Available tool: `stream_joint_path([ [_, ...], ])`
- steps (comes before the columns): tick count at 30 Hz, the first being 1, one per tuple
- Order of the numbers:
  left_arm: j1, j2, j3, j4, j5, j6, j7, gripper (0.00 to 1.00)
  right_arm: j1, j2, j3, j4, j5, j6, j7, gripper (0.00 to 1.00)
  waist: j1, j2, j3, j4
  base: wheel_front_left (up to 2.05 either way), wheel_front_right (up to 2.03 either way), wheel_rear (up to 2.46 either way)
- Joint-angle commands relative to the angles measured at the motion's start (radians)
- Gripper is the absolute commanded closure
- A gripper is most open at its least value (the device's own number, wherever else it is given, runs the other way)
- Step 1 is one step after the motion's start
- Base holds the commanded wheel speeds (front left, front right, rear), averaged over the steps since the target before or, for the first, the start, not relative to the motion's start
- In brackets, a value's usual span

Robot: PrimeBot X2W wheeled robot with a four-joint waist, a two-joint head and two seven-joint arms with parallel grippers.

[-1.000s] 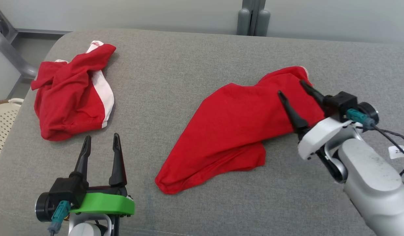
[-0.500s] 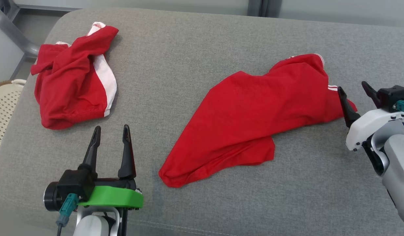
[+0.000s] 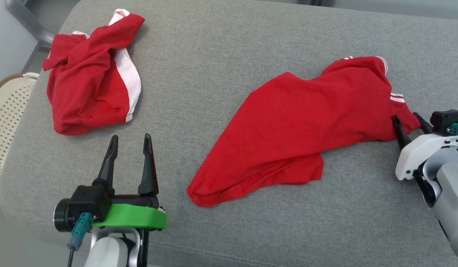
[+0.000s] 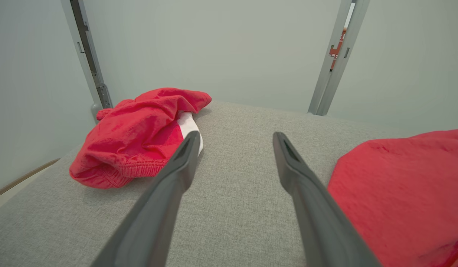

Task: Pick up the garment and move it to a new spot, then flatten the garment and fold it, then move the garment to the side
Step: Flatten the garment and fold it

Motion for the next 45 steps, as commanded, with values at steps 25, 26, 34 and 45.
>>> stream_joint_path([
  [25, 0.052, 0.002, 0.060, 0.005, -0.005, -0.004, 0.000, 0.00, 0.408, -0.068, -0.172, -0.594, 0.071, -0.002, 0.002, 1.00, 0.0000, 0.0000, -0.089, -0.188, 0.00, 0.00, 0.00],
  [26, 0.051, 0.002, 0.059, 0.006, -0.005, -0.004, 0.000, 0.00, 0.435, -0.065, -0.194, -0.619, 0.068, -0.002, 0.012, 1.00, 0.0000, 0.0000, -0.087, -0.193, 0.00, 0.00, 0.00],
  [34, 0.029, 0.002, 0.053, 0.005, -0.007, -0.003, 0.000, 0.00, 0.704, 0.008, -0.398, -0.945, 0.038, -0.001, 0.161, 1.00, 0.0000, 0.0000, -0.066, -0.209, 0.00, 0.00, 0.00],
  [45, 0.013, 0.002, 0.029, 0.016, -0.016, -0.006, 0.000, 0.00, 0.748, 0.080, -0.449, -1.174, -0.037, -0.001, 0.291, 1.00, 0.0000, 0.0000, -0.065, -0.181, 0.00, 0.00, 0.00],
])
